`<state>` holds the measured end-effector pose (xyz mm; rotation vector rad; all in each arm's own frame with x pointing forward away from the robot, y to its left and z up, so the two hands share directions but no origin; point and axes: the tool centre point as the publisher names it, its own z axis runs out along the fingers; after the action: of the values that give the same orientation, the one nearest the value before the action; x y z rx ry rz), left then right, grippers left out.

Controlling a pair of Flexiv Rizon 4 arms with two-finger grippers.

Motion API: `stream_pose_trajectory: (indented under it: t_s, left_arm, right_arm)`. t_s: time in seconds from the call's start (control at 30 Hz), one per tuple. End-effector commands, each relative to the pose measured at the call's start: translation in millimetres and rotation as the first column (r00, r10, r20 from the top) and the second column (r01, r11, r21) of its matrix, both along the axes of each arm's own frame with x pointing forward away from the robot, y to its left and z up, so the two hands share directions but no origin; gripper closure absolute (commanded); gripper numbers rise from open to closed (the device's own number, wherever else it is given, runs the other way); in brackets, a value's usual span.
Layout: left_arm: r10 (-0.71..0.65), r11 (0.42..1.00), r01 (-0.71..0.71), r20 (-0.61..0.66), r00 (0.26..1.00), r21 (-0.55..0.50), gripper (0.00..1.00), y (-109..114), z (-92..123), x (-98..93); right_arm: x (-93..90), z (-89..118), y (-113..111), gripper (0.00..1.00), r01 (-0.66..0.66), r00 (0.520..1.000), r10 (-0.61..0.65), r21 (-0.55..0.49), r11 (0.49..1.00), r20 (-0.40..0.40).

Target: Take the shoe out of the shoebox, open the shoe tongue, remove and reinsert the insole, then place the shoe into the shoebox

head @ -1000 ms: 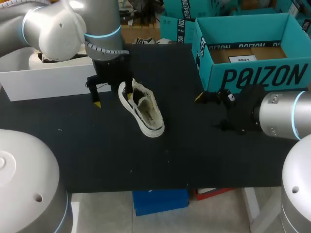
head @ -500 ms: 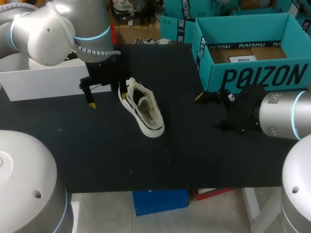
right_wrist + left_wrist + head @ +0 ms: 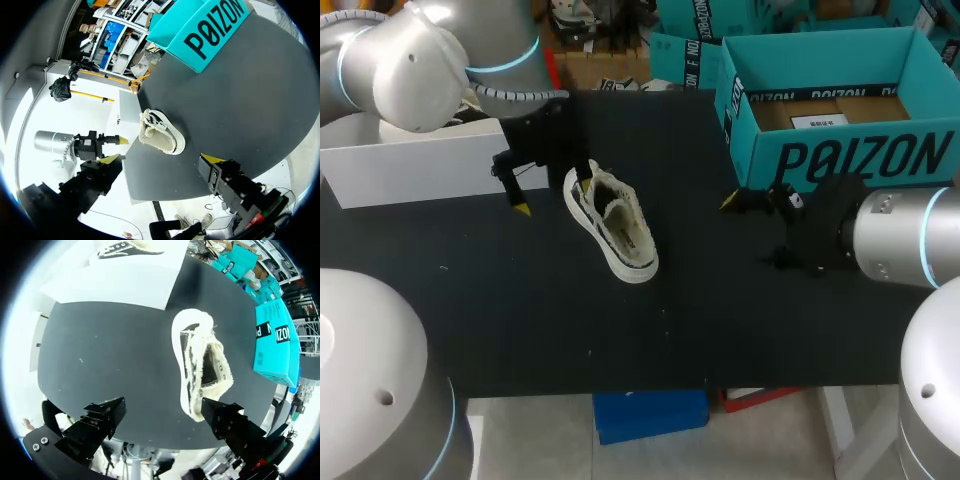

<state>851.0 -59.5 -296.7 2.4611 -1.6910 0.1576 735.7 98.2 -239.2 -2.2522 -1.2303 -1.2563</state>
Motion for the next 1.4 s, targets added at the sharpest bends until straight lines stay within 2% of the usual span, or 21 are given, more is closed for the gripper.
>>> stream_pose_trajectory:
  t_s: [0.03,0.13,0.2,0.23,0.43,0.9,1.4]
  left_arm:
    - [-0.009,0.999,0.008,-0.023,1.000,-0.031,0.00,-9,-5,14.7]
    - [-0.015,0.999,0.014,-0.028,0.999,-0.037,0.00,-19,-3,19.4]
    - [-0.010,0.999,0.008,-0.034,0.999,-0.043,0.95,-24,-3,22.7]
    - [-0.012,0.999,0.010,-0.037,0.999,-0.044,1.00,-27,-4,23.9]
    - [-0.009,0.997,0.005,-0.058,0.998,-0.076,1.00,-39,-6,35.9]
    - [-0.005,0.996,-0.002,-0.086,0.996,-0.088,1.00,-65,-27,50.8]
    - [0.000,0.996,-0.010,-0.117,0.993,-0.086,1.00,-76,-56,51.3]
  right_arm:
    - [-1.6,-1,-6,0.00,-0.021,1.000,0.022,0.020,1.000,-0.015]
    - [-1.6,-1,-6,0.00,-0.021,1.000,0.022,0.020,1.000,-0.015]
    - [-1.6,-1,-6,0.00,-0.021,1.000,0.022,0.020,1.000,-0.015]
    - [-1.6,-1,-6,0.00,-0.021,1.000,0.022,0.020,1.000,-0.015]
    - [-1.6,-1,-6,0.00,-0.021,1.000,0.022,0.020,1.000,-0.015]
    - [-1.6,-1,-6,0.00,-0.021,1.000,0.022,0.020,1.000,-0.015]
    - [-1.6,-1,-6,0.00,-0.021,1.000,0.022,0.020,1.000,-0.015]
